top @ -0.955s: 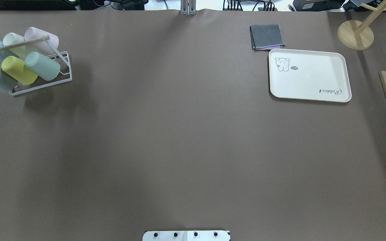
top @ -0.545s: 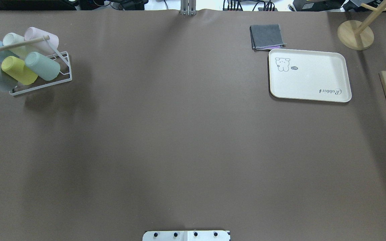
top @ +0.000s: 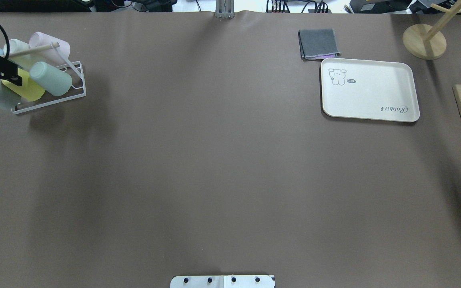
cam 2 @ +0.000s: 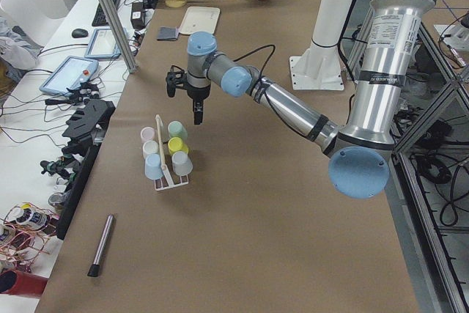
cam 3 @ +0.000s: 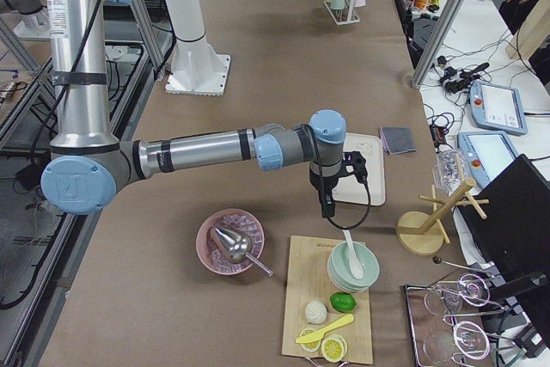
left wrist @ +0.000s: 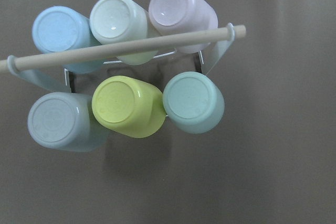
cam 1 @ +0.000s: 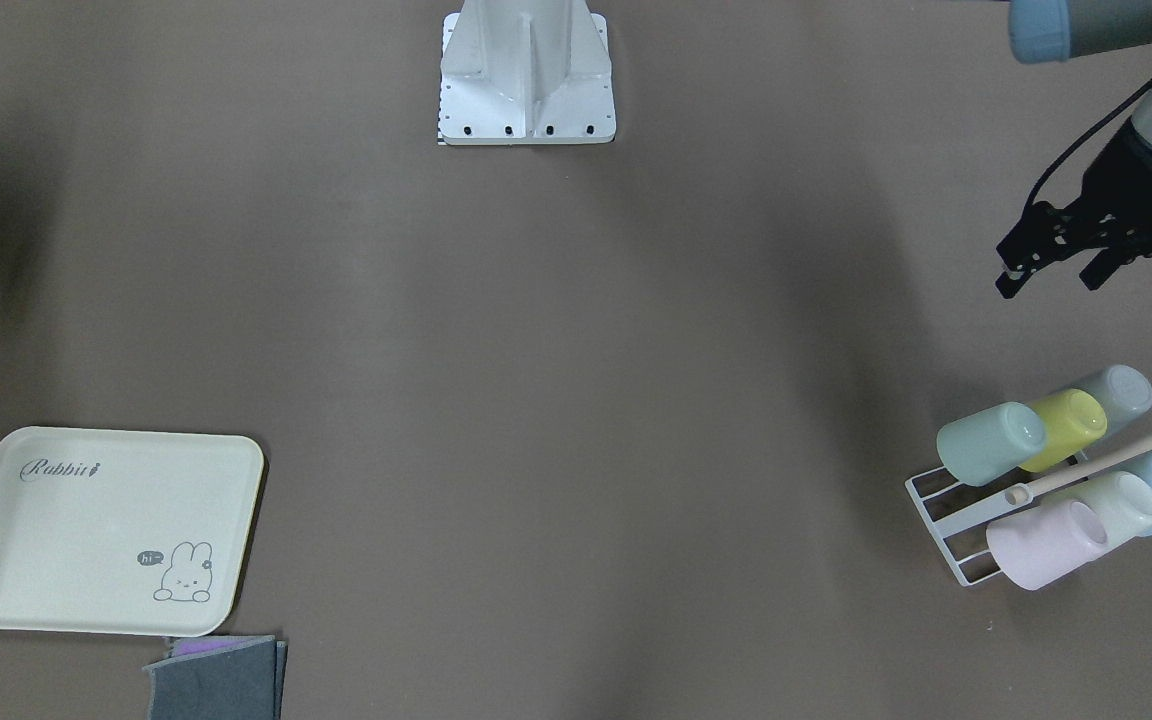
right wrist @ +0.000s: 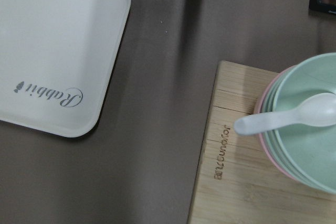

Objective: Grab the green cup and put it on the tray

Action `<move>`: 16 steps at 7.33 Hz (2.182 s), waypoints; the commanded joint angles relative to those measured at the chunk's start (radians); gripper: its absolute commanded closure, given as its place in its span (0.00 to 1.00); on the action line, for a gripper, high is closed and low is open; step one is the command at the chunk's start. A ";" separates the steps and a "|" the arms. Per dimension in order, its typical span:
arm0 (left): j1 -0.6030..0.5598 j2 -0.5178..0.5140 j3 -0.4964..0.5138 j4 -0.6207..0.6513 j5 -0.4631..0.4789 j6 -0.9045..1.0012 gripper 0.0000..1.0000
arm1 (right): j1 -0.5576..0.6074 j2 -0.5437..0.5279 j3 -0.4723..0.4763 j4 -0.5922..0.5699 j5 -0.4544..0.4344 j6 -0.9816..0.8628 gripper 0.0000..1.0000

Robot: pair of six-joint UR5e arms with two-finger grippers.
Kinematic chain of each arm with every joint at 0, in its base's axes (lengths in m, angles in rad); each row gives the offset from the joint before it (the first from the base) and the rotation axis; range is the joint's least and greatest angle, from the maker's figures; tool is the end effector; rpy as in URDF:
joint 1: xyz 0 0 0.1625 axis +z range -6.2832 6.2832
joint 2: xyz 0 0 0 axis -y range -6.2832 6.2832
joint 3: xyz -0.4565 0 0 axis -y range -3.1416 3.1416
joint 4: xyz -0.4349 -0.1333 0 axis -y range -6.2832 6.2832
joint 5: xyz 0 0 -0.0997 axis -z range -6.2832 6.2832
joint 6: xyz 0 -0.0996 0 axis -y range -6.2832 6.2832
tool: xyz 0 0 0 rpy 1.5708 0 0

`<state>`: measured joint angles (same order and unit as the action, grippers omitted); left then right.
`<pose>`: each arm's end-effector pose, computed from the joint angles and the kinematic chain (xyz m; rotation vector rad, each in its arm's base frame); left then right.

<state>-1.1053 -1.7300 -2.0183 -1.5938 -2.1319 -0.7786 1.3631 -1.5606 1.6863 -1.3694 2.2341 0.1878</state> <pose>0.1796 -0.5364 0.3747 0.1820 0.7972 -0.1189 -0.0442 -0.5587 0.6067 0.1797 -0.7065 -0.1275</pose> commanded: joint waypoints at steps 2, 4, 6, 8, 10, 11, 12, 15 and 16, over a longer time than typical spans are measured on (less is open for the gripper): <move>0.117 -0.051 -0.051 0.093 0.149 0.328 0.01 | -0.107 0.066 -0.283 0.489 -0.001 0.220 0.02; 0.290 -0.158 -0.179 0.388 0.458 0.529 0.01 | -0.175 0.132 -0.388 0.651 -0.036 0.410 0.02; 0.430 -0.229 -0.185 0.523 0.744 0.770 0.01 | -0.209 0.137 -0.392 0.651 -0.108 0.417 0.05; 0.504 -0.229 -0.133 0.517 0.950 1.128 0.02 | -0.228 0.143 -0.430 0.651 -0.105 0.455 0.07; 0.551 -0.224 -0.016 0.421 1.105 1.411 0.02 | -0.240 0.175 -0.456 0.653 -0.105 0.479 0.14; 0.586 -0.217 0.045 0.388 1.200 1.520 0.03 | -0.246 0.180 -0.462 0.653 -0.106 0.479 0.16; 0.617 -0.223 0.090 0.385 1.249 1.653 0.03 | -0.248 0.188 -0.470 0.653 -0.108 0.479 0.17; 0.621 -0.130 0.127 0.295 1.316 1.818 0.07 | -0.248 0.214 -0.513 0.653 -0.108 0.479 0.22; 0.621 -0.081 0.136 0.206 1.317 1.837 0.06 | -0.249 0.217 -0.517 0.653 -0.108 0.479 0.29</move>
<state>-0.4859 -1.8664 -1.8973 -1.3034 -0.8308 1.0264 1.1148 -1.3496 1.1783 -0.7164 2.1261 0.6673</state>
